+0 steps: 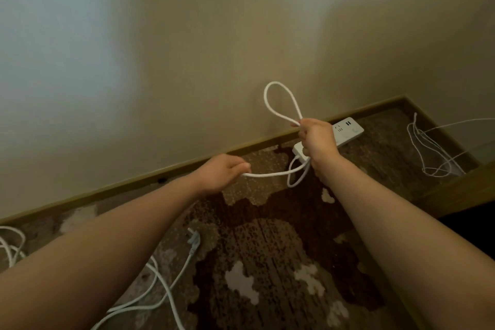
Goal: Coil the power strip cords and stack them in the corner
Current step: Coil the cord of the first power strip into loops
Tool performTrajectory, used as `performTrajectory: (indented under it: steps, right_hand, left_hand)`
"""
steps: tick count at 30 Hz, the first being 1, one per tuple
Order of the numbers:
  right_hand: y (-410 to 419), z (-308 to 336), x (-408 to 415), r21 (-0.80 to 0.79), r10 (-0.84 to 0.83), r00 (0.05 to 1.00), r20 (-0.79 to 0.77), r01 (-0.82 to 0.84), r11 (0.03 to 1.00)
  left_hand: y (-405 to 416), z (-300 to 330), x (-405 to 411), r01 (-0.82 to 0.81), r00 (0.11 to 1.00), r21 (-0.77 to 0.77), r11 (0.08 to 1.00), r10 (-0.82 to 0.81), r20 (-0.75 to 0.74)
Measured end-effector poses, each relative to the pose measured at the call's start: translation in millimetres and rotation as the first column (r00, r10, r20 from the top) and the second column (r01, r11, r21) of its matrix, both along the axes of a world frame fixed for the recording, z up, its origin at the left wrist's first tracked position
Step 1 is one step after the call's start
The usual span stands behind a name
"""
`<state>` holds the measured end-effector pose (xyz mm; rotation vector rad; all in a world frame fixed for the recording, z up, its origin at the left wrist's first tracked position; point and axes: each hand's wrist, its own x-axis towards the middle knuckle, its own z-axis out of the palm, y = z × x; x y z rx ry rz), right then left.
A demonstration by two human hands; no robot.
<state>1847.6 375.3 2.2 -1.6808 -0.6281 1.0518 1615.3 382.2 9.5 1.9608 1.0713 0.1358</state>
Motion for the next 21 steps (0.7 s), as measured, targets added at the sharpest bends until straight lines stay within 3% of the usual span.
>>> performTrajectory:
  steps: [5, 9, 14, 18, 21]
  right_hand:
    - [6, -4, 11, 0.134, 0.065, 0.982, 0.175, -0.089, 0.987]
    - [7, -12, 21, 0.160, 0.006, 0.991, 0.130, -0.027, 0.987]
    - [10, -6, 32, 0.209, -0.082, 0.991, 0.104, 0.059, 0.976]
    - [10, -8, 31, 0.155, -0.032, 0.982, 0.189, 0.003, 0.988]
    - [10, -9, 10, 0.146, 0.091, 0.959, 0.268, -0.134, 0.980]
  left_hand:
    - [7, -6, -31, 0.003, 0.989, -0.069, 0.998, -0.013, -0.144]
    - [21, -16, -59, -0.027, 0.966, -0.008, 1.000, 0.024, -0.257]
    - [28, -25, -109, -0.186, 0.960, -0.134, 0.973, 0.150, -0.238]
    - [27, -16, -104, -0.184, 0.950, 0.023, 0.983, 0.184, -0.253]
    - [25, -1, -61, -0.094, 0.984, 0.119, 0.988, 0.110, -0.139]
